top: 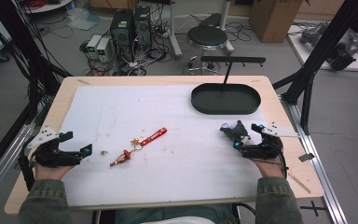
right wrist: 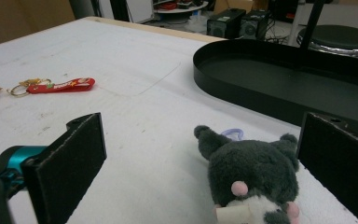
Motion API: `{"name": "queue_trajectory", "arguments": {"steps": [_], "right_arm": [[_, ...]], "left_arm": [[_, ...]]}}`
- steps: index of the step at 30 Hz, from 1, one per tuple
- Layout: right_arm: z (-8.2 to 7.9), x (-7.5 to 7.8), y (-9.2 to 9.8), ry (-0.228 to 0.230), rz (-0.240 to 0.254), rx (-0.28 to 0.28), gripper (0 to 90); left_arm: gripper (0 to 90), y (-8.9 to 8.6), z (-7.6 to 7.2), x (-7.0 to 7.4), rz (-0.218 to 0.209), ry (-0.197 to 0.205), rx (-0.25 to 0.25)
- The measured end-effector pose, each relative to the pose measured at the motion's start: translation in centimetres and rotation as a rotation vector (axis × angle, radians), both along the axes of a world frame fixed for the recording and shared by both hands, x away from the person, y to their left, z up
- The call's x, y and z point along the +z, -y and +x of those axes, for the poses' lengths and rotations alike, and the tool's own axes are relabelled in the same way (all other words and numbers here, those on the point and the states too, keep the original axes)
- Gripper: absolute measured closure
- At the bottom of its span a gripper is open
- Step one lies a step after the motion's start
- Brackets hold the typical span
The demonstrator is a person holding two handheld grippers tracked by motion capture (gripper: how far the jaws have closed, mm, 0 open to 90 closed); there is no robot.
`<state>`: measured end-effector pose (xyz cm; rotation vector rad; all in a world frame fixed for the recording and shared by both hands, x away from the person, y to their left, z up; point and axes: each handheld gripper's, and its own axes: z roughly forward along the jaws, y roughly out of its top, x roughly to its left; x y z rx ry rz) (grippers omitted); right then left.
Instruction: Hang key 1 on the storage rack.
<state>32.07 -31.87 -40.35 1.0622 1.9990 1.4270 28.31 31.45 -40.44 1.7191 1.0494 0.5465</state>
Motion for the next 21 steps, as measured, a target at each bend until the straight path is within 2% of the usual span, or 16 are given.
{"name": "queue_trajectory", "arguments": {"steps": [2,4,21], "right_arm": [[0.05,0.00,0.04,0.011,-0.005,-0.001,0.3],[0.02,-0.01,0.00,0.001,-0.002,-0.001,0.3],[0.00,-0.03,0.08,0.010,-0.007,-0.008,0.3]], "left_arm": [[1.7,-0.03,0.00,0.00,-0.001,-0.001,0.000],[1.7,-0.05,0.01,0.00,0.000,-0.001,0.001],[1.7,0.37,0.15,-0.11,0.016,-0.015,-0.007]]}}
